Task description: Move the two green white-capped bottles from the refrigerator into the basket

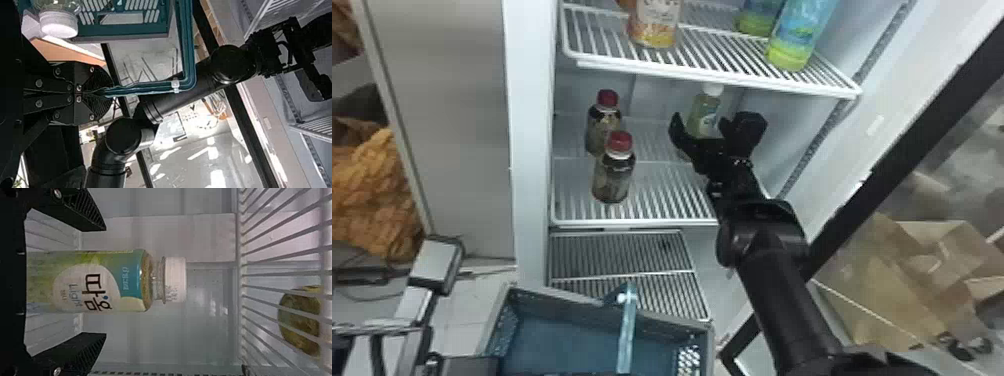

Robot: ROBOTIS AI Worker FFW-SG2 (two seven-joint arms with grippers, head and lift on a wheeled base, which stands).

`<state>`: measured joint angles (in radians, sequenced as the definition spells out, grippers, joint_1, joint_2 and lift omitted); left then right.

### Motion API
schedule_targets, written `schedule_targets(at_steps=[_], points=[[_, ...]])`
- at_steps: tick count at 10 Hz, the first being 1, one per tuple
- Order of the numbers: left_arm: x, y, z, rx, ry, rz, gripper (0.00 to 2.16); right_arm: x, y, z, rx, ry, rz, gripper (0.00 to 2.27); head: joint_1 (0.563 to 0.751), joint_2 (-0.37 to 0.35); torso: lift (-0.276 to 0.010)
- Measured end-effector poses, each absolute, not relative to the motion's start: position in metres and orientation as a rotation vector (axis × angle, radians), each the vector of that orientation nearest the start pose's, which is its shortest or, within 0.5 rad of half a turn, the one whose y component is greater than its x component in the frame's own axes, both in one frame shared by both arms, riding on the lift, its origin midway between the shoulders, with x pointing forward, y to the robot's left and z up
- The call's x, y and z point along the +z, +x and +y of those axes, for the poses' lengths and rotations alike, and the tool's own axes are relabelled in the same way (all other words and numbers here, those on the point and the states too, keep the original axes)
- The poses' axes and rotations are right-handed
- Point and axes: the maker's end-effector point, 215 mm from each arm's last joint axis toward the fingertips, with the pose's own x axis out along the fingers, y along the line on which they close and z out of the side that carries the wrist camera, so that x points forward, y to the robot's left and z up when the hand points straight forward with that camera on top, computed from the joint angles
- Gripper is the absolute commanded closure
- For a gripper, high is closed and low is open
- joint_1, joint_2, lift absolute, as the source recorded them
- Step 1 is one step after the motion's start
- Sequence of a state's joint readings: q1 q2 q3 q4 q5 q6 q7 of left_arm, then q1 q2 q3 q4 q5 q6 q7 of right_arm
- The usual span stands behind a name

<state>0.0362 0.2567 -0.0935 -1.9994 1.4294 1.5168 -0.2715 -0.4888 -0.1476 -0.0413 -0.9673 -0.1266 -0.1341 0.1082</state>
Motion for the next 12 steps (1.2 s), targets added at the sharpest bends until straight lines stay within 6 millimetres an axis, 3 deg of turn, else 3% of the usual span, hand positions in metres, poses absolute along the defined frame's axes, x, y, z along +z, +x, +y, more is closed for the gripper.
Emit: schedule_targets(at_steps=[2,3,4,12], points=[[-0.297,0.257,-0.035,-1.388,-0.797,1.046,1.16,-0.307,0.727,-0.321,-0.017,0.021,-0.002,0.45,0.695,-0.35,-0.263],[-0.296,0.257,-0.035,-1.388,-0.797,1.046,1.16,-0.311,0.727,-0.32,-0.018,0.023,0.009,0.8,0.695,-0.35,-0.263],[-0.296,0.257,-0.035,-1.389,-0.796,1.046,1.16,-0.312,0.728,-0.319,-0.018,0.026,0.014,0.87,0.695,-0.35,-0.263],[-0.297,0.256,-0.035,-1.388,-0.796,1.049,1.16,-0.3,0.723,-0.31,-0.002,0.03,-0.024,0.88,0.695,-0.35,-0.263]])
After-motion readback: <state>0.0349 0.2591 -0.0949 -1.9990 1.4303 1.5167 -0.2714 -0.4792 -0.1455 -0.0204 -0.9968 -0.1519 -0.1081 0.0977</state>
